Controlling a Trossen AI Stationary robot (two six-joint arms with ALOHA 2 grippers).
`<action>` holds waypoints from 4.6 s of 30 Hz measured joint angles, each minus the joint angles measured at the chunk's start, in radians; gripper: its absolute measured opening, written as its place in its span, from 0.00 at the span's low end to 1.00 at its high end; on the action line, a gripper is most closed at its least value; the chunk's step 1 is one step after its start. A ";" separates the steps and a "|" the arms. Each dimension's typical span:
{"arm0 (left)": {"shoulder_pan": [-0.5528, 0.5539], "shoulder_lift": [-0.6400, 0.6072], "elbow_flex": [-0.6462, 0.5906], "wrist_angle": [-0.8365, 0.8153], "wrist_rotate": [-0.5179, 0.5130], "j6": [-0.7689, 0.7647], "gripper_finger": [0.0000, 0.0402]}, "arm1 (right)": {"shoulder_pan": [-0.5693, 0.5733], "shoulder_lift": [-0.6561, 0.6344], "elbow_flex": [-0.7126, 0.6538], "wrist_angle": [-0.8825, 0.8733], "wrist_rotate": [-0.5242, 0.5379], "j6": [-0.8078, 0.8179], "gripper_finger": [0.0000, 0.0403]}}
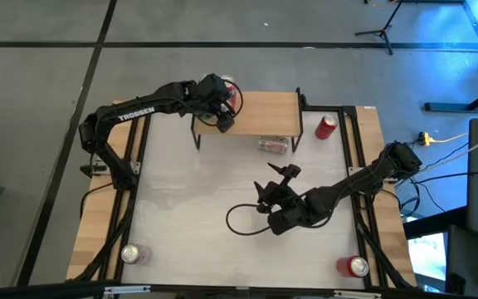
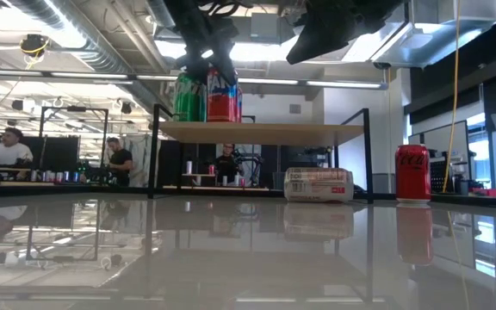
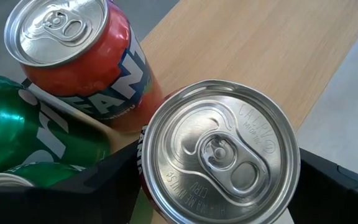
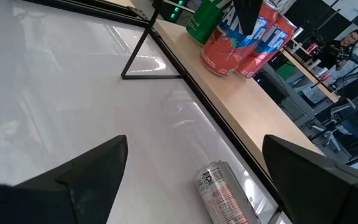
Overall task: Place canned beverage on shelf
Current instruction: Put the orange soda can on the shelf aligned with the other orange soda can, then put the right white soda can on the shelf
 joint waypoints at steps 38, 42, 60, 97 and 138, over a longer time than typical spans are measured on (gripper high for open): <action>-0.034 0.001 0.143 0.030 -0.052 0.105 0.83 | 0.000 0.000 0.000 0.000 -0.020 -0.004 0.92; -0.084 0.001 0.190 -0.030 -0.087 0.130 0.83 | 0.000 0.000 0.000 0.000 -0.020 -0.014 0.92; -0.441 -0.035 -0.032 -0.263 -0.420 0.195 0.83 | 0.000 0.000 0.000 0.000 -0.045 -0.020 0.92; -0.330 -0.035 -0.287 0.215 -0.503 0.448 0.83 | 0.000 0.000 0.000 0.004 -0.071 -0.019 0.92; -0.761 -0.465 -0.709 0.139 -0.479 -0.107 0.83 | 0.001 0.000 -0.070 -0.143 -0.218 0.171 0.92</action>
